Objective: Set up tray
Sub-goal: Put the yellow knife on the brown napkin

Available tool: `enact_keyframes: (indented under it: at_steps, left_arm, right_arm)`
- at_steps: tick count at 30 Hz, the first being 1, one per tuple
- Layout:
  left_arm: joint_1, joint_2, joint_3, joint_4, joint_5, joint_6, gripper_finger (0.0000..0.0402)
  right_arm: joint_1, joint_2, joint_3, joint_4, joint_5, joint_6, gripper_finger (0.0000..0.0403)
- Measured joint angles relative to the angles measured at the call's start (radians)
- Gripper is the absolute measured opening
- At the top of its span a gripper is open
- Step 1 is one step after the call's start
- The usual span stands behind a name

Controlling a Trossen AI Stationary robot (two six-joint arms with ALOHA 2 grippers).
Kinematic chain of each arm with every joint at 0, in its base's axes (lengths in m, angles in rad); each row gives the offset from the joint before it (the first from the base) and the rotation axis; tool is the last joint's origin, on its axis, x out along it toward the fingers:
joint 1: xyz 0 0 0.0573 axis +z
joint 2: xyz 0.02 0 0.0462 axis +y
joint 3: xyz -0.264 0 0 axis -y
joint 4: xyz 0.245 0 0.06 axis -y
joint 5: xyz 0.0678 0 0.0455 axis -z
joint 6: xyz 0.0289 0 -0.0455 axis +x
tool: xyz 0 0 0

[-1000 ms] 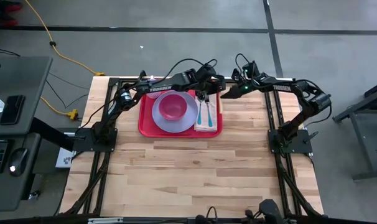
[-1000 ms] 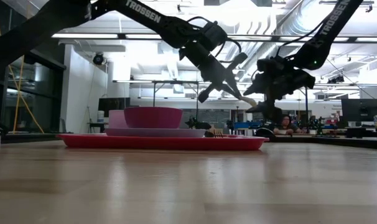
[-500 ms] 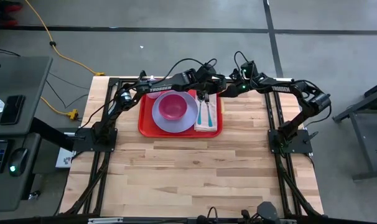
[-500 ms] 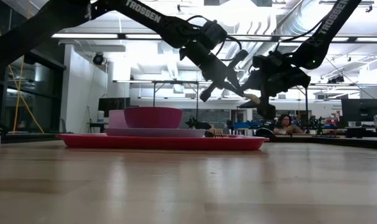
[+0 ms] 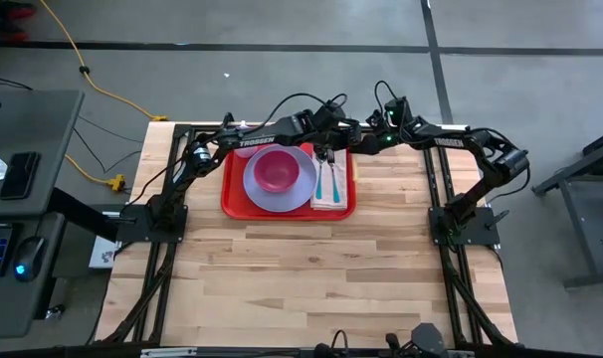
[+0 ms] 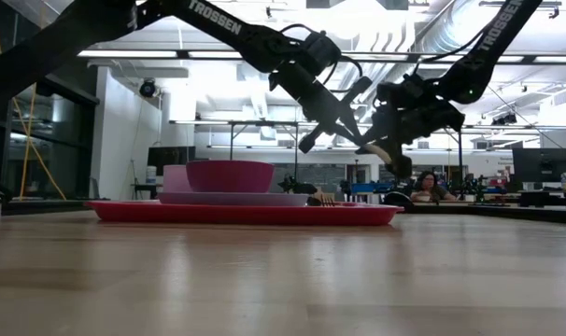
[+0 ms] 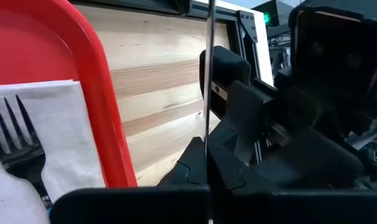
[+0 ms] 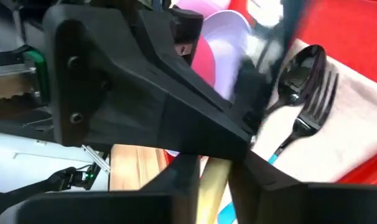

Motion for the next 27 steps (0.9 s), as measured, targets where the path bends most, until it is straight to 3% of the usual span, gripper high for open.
enact_keyframes:
  at_steps: [4, 27]
  left_arm:
    - [0.0, 0.0, 0.0, 0.004, -0.004, 0.003, 0.002]
    - [0.014, 0.0, 0.0, 0.002, -0.004, 0.079, 0.0026]
  right_arm:
    - [-0.002, 0.0, 0.0, 0.016, 0.009, 0.007, 0.002]
    - [-0.001, 0.0, 0.0, 0.049, 0.058, 0.024, 0.002]
